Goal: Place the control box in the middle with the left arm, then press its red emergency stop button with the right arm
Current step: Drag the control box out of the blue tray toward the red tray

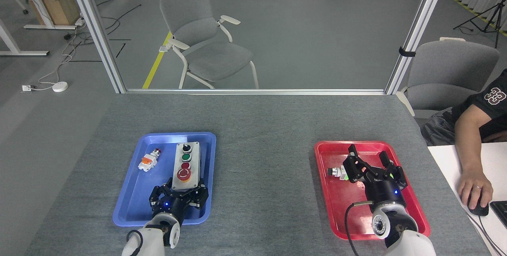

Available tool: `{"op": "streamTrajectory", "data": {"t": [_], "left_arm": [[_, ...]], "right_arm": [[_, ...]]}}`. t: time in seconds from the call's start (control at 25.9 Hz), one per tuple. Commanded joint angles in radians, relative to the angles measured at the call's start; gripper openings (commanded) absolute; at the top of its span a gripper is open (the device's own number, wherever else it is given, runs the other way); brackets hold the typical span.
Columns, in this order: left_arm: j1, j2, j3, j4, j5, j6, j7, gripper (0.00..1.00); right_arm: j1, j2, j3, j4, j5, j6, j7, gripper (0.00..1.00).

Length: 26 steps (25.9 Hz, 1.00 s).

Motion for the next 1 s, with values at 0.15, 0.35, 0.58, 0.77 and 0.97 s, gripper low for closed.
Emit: {"op": "streamTrajectory", "data": {"t": [0.15,0.35,0.58,0.77,0.97], "left_arm": [[-0.050,0.007,0.000,0.062,-0.004,0.008,-0.001,0.66],[-0.050,0.016,0.000,0.039,0.006,-0.012,-0.042,0.00],[-0.027,0.019,0.012,-0.120,0.009,-0.026,-0.041,0.00],[0.119,0.025,0.025,-0.347,0.036,-0.106,-0.039,0.00],[0.248,-0.002,-0.103,-0.528,0.032,-0.129,-0.045,0.00]], "right_arm": [[-0.003,0.001,0.001,0.000,0.000,-0.002,0.000,1.00],[-0.006,0.006,0.001,0.000,0.000,-0.002,0.002,1.00],[-0.008,0.004,0.001,0.000,0.000,-0.002,0.002,1.00],[-0.008,0.001,0.001,0.000,0.000,-0.002,0.002,1.00],[-0.008,0.001,0.000,0.000,0.000,0.000,0.002,1.00]]}}
